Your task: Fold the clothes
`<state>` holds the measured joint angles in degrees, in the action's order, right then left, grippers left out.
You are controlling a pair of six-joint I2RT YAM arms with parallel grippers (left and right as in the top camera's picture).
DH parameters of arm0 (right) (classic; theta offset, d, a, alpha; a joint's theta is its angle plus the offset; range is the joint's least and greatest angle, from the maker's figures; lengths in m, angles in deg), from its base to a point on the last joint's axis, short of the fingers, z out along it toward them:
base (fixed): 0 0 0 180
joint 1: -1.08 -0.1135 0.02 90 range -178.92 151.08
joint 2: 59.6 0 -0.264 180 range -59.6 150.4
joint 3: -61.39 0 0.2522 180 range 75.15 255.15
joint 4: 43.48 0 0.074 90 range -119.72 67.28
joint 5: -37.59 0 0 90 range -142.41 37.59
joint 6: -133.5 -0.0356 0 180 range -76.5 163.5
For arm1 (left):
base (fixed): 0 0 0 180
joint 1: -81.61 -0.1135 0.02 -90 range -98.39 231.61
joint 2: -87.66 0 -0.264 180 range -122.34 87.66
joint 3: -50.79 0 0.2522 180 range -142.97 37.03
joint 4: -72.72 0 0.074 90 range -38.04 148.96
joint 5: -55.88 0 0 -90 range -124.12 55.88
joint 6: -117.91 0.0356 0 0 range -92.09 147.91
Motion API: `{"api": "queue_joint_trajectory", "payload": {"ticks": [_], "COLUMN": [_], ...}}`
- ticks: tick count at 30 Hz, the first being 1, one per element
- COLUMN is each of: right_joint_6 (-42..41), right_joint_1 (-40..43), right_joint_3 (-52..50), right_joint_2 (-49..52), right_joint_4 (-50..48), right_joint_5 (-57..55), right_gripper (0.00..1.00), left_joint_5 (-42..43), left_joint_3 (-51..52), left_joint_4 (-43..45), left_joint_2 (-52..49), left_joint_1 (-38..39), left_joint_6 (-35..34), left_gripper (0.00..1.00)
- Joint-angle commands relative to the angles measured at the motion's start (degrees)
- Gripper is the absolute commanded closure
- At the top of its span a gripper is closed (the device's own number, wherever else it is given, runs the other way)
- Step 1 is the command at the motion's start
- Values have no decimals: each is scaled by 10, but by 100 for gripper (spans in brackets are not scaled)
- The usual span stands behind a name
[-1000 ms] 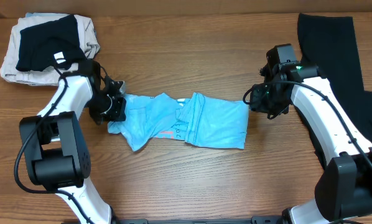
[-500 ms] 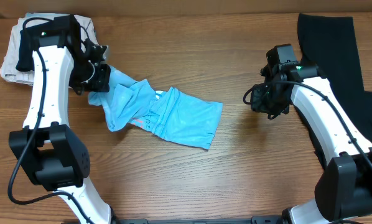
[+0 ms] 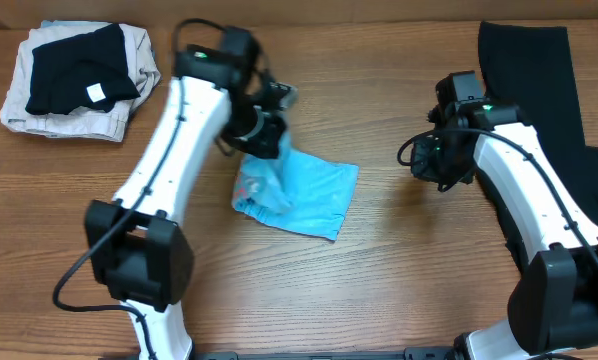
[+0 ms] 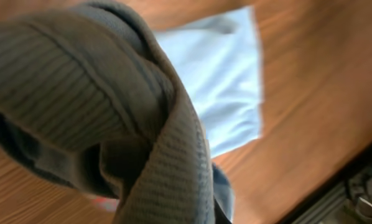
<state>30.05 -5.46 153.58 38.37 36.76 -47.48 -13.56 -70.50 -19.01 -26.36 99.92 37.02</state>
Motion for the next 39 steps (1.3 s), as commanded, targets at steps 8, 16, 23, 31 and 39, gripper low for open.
{"api": "queue_joint_trajectory", "payload": {"ticks": [8, 16, 23, 31, 39], "right_joint_6": [0, 5, 33, -45, -76], "right_joint_1": [50, 63, 46, -3, -17], "right_joint_3": [10, 10, 10, -17, -77], "right_joint_2": [-14, -16, -15, -14, -8], "right_joint_4": [-1, -4, -9, -29, -75], "right_joint_5": [13, 35, 144, 144, 124], "right_gripper": [85, 82, 43, 27, 24], "left_joint_5": [19, 13, 16, 12, 0], "left_joint_3": [-10, -10, -39, -40, -28], "left_joint_4": [60, 107, 105, 82, 7], "left_joint_2": [-1, -1, 0, -1, -1], "left_joint_1": [139, 166, 93, 36, 52], "left_joint_6": [-49, -71, -112, -103, -38], "left_gripper": [21, 0, 0, 0, 0]}}
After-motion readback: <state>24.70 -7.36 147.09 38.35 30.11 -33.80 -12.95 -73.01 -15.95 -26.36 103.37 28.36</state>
